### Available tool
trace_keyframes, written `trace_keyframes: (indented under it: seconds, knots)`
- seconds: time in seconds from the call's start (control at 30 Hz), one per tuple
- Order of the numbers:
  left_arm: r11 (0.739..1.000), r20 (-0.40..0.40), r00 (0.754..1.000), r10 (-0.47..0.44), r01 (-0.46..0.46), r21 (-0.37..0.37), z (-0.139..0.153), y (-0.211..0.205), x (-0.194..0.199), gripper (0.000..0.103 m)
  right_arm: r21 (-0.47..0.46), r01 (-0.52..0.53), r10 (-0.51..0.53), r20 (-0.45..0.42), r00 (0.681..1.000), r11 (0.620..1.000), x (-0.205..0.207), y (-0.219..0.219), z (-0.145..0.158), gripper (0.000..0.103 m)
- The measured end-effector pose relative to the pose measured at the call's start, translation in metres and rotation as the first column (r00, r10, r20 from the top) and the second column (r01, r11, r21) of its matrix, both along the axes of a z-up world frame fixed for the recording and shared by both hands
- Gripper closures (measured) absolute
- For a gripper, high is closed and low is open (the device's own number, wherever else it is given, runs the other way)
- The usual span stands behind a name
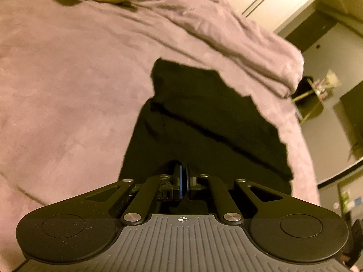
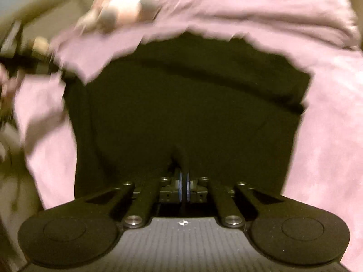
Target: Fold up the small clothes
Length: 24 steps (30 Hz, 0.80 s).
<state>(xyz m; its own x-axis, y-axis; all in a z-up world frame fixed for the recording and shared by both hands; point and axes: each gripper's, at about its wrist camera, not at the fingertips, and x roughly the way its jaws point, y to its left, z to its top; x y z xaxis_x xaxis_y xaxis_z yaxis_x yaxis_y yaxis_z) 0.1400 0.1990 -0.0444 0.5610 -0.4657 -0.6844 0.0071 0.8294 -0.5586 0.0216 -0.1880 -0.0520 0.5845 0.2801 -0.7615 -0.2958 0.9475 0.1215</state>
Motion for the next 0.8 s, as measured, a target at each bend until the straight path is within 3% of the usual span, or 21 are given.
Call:
trace_keyframes:
  seconds: [0.07,0.13,0.23,0.27,0.3,0.4,0.53,0.63,0.73,0.8]
  knots:
    - [0.999,0.003,1.0,0.024,-0.024,-0.03,0.005,0.001,0.009,0.098,0.077,0.161,-0.167,0.069,0.984,0.984,0.008,-0.023,0.015,0.1]
    - [0.996,0.002,0.997,0.076,-0.076,-0.038,0.007,0.001,0.019,0.098,0.129,0.311,-0.324,0.1,0.941,0.942,0.017,-0.046,0.022,0.1]
    - [0.986,-0.017,0.987,0.161,-0.162,-0.045,0.003,0.006,0.034,0.098,0.175,0.557,-0.575,0.076,0.815,0.812,0.031,-0.085,0.018,0.099]
    - [0.982,-0.026,0.983,0.184,-0.185,-0.036,0.001,0.007,0.037,0.098,0.19,0.613,-0.631,0.044,0.775,0.767,0.034,-0.095,0.013,0.09]
    - [0.979,-0.032,0.979,0.201,-0.202,-0.025,-0.002,0.008,0.04,0.098,0.19,0.672,-0.685,0.005,0.728,0.715,0.037,-0.104,0.008,0.089]
    - [0.976,-0.04,0.975,0.22,-0.22,0.008,-0.01,0.011,0.041,0.098,0.164,0.731,-0.739,-0.013,0.673,0.663,0.035,-0.117,-0.003,0.082]
    - [0.994,-0.007,0.994,0.106,-0.106,0.036,-0.016,0.009,0.04,0.091,0.182,0.69,-0.697,-0.033,0.716,0.7,0.027,-0.12,-0.011,0.074]
    - [0.999,0.031,0.999,0.014,-0.015,0.037,-0.017,0.003,0.041,0.075,0.209,0.632,-0.639,-0.041,0.768,0.746,0.027,-0.12,-0.014,0.068]
    - [0.995,0.096,0.992,-0.081,0.075,0.065,-0.013,-0.008,0.039,0.047,0.234,0.59,-0.597,-0.05,0.801,0.772,0.036,-0.114,-0.015,0.058]
    - [0.986,0.097,0.984,-0.147,0.139,0.089,-0.014,-0.013,0.04,0.046,0.235,0.566,-0.57,-0.057,0.82,0.79,0.043,-0.106,-0.017,0.057]
